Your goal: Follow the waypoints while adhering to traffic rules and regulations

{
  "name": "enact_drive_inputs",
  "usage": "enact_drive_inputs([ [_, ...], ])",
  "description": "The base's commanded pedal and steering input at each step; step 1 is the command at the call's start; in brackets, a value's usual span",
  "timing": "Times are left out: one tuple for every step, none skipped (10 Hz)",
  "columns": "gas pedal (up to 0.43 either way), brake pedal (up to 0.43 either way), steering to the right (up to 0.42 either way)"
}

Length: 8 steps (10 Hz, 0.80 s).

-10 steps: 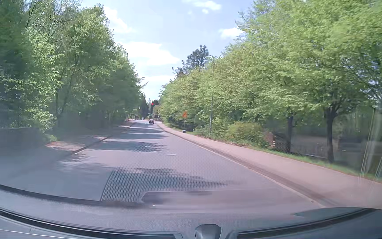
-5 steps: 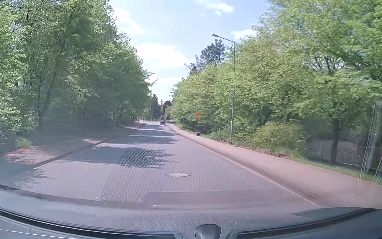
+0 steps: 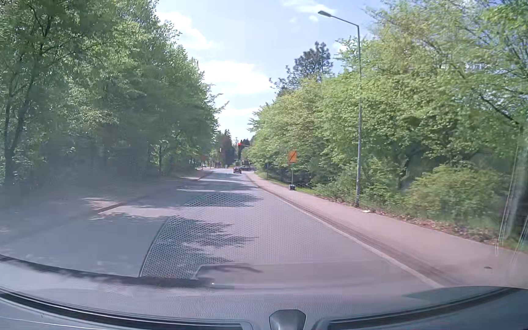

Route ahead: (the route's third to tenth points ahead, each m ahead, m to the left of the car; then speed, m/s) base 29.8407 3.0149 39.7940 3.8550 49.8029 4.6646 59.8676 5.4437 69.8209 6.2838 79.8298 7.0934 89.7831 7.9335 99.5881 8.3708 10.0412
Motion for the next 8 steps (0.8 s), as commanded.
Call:
enact_drive_inputs([
  [0.008,0.0,-0.026],
  [0.008,0.0,-0.025],
  [0.008,0.0,-0.026],
  [0.008,0.0,-0.027],
  [0.02,0.0,-0.026],
  [0.02,0.0,-0.025],
  [0.02,0.0,-0.021],
  [0.02,0.0,-0.016],
])
